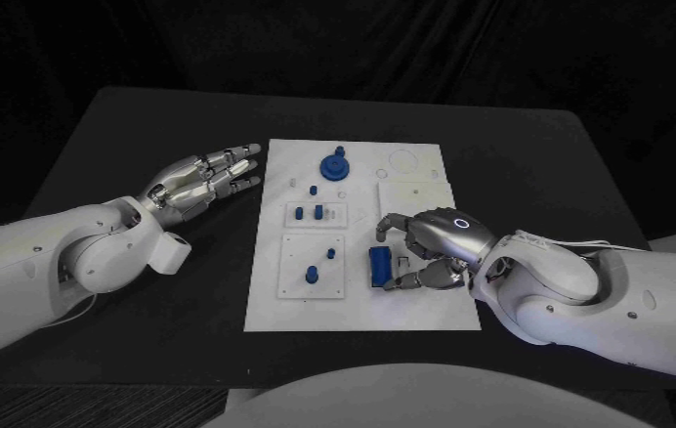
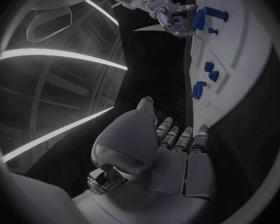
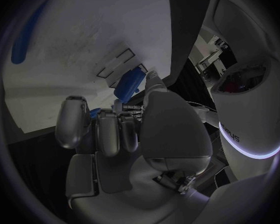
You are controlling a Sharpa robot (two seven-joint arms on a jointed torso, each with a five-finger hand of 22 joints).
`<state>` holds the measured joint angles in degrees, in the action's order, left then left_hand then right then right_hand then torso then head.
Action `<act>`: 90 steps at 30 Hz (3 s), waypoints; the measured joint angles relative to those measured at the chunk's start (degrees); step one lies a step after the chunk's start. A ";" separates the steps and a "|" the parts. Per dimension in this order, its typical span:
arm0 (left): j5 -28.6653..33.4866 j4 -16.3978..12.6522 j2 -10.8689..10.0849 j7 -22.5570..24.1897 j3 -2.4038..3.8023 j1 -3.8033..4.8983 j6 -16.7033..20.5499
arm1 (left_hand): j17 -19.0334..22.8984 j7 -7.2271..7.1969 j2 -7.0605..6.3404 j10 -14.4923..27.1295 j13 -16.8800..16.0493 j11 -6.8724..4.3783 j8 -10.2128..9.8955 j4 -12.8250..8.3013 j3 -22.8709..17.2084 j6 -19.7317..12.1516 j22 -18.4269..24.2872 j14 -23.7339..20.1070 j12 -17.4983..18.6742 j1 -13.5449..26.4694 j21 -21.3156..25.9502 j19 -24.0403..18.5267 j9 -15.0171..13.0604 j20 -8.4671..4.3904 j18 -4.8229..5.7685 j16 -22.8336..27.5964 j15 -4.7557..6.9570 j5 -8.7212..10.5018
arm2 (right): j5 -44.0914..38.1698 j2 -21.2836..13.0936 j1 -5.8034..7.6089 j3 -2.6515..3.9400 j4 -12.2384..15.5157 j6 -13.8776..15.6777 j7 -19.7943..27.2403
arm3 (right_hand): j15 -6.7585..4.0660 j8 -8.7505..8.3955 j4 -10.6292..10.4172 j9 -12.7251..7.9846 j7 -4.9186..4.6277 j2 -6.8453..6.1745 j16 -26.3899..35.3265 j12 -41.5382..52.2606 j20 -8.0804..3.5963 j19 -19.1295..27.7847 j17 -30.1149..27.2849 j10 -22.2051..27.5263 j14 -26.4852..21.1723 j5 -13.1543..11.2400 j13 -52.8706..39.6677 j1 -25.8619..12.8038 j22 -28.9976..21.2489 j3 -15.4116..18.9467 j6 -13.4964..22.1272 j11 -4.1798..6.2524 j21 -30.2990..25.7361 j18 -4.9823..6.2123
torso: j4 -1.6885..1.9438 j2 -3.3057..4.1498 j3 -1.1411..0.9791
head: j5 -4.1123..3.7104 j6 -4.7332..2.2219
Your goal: Assemble the parts on the task board
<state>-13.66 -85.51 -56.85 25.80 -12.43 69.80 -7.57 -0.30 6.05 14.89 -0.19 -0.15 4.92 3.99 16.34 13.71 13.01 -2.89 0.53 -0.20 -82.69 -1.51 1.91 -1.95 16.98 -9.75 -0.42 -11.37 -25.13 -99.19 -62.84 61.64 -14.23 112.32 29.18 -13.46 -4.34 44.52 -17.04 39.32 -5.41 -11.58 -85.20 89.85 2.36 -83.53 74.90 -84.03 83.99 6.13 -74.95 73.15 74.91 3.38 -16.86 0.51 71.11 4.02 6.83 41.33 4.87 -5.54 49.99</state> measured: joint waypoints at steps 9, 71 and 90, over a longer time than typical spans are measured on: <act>0.00 0.10 0.01 -0.05 0.00 -0.05 -0.13 | 0.00 0.00 0.00 0.00 0.00 0.00 0.00 0.00 0.00 0.00 -0.06 0.00 0.00 0.00 0.00 0.00 0.00 0.00 0.00 0.00 0.00 0.00 | -1.34 0.21 -0.61 0.01 0.03 -0.11 -1.28 | 0.00 3.67 -0.08 0.06 -0.10 -1.51 0.23 0.00 -0.21 0.21 0.04 0.00 0.00 -2.25 0.01 -1.52 0.00 1.43 2.38 0.00 -0.67 -0.01 | 0.04 0.00 0.03 | -0.08 0.00; 0.00 0.55 0.04 -0.99 0.00 -0.32 -0.67 | -0.05 0.20 0.23 -0.42 -0.05 0.84 0.00 0.01 0.01 0.20 -0.17 0.21 0.00 -0.23 0.01 0.20 -0.02 -0.21 0.00 -0.22 -0.21 -0.21 | -2.12 -1.12 -1.45 0.06 2.63 -0.75 -2.39 | -0.37 11.40 2.97 -13.24 0.71 2.62 -0.66 0.00 -0.42 0.00 0.02 0.19 0.06 55.54 0.04 -12.80 0.01 -9.58 0.91 0.62 0.28 -0.01 | 0.04 -0.01 0.04 | 0.13 0.00; 0.00 0.52 0.06 -1.17 0.00 -0.38 -0.80 | -0.08 0.20 0.23 -0.42 -0.05 0.84 0.00 0.01 0.01 0.20 -0.16 0.21 0.00 -0.23 0.01 0.20 -0.01 -0.21 0.00 -0.22 -0.21 -0.21 | -2.14 -0.70 -1.50 0.05 2.38 -3.76 -5.41 | 0.02 8.13 0.22 -17.60 -0.17 3.36 -0.22 0.00 -0.21 0.62 0.01 0.08 0.01 45.20 0.01 -14.60 0.00 -12.92 3.46 0.23 -1.33 -0.01 | 0.04 0.03 0.04 | 0.36 0.00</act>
<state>-13.66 -84.99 -56.79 24.62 -12.43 69.42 -8.38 -0.38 6.25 15.11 -0.61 -0.20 5.76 3.99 16.35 13.72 13.21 -3.05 0.74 -0.20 -82.91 -1.51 2.11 -1.96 16.78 -9.75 -0.65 -11.58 -25.35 -101.33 -63.54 60.13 -14.19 114.69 25.43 -18.87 -4.32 52.65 -16.82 21.73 -5.58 -8.23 -85.42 89.85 2.16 -82.91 74.91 -83.95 84.00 51.33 -74.94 58.55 74.91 -9.54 -13.40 0.74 69.78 4.02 6.87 41.36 4.91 -5.18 49.99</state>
